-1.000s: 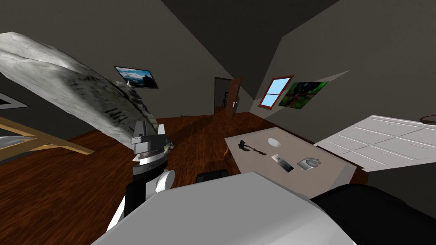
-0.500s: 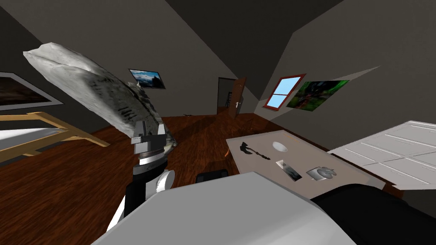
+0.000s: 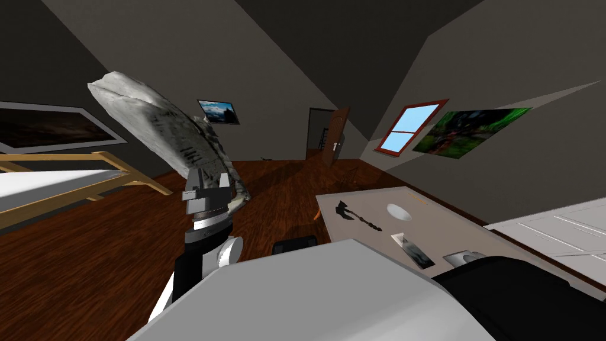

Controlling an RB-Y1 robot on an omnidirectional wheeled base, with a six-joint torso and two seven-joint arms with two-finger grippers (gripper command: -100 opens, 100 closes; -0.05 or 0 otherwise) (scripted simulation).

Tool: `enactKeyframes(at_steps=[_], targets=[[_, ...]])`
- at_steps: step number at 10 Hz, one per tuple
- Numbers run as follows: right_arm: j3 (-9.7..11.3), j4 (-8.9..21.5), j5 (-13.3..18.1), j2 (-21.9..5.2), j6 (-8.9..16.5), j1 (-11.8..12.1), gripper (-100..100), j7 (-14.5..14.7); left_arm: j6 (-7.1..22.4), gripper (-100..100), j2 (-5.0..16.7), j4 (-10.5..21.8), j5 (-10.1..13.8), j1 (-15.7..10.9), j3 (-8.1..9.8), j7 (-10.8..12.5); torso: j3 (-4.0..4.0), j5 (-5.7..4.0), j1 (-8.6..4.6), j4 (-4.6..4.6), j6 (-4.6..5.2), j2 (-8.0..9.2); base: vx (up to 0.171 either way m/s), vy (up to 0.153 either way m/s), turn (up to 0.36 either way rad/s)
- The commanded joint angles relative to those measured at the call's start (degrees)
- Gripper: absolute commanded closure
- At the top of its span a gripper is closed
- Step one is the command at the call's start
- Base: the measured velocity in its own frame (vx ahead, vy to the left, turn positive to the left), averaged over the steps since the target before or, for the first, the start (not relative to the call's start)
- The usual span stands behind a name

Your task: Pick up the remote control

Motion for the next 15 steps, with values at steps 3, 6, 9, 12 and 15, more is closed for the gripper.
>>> enactKeyframes(at_steps=[3,6,9,12,15], targets=[[0.37,3.16,-0.93,4.03,1.64,-1.28,-100,0.48,0.0,0,0.0,0.0,0.0,-0.01,0.0,0.0,0.08,-0.01,-0.06,0.03,-0.02,0.15,-0.042,-0.04,0.129],[0.85,3.58,-1.02,4.96,2.33,-1.66,-100,0.01,0.0,0,0.0,0.0,0.0,-0.01,0.0,0.0,0.12,-0.03,-0.13,0.05,0.0,0.2,-0.04,-0.045,0.059],[0.92,3.52,-1.03,5.17,2.28,-1.69,100,0.06,0.0,0,0.0,0.0,0.0,0.0,0.0,0.0,0.03,0.0,-0.1,0.01,0.02,0.04,0.0,0.0,0.0],[0.91,3.53,-1.04,5.18,2.31,-1.68,0,0.03,0.0,0,0.0,0.0,0.0,0.0,0.0,0.0,0.02,0.0,-0.13,0.01,0.01,0.03,0.0,0.0,0.0],[0.05,0.45,-0.13,0.58,0.23,-0.18,100,0.07,0.0,0,-0.01,0.0,0.0,0.01,0.0,0.0,-0.09,0.09,0.13,-0.04,0.07,-0.17,0.062,0.061,-0.186]])
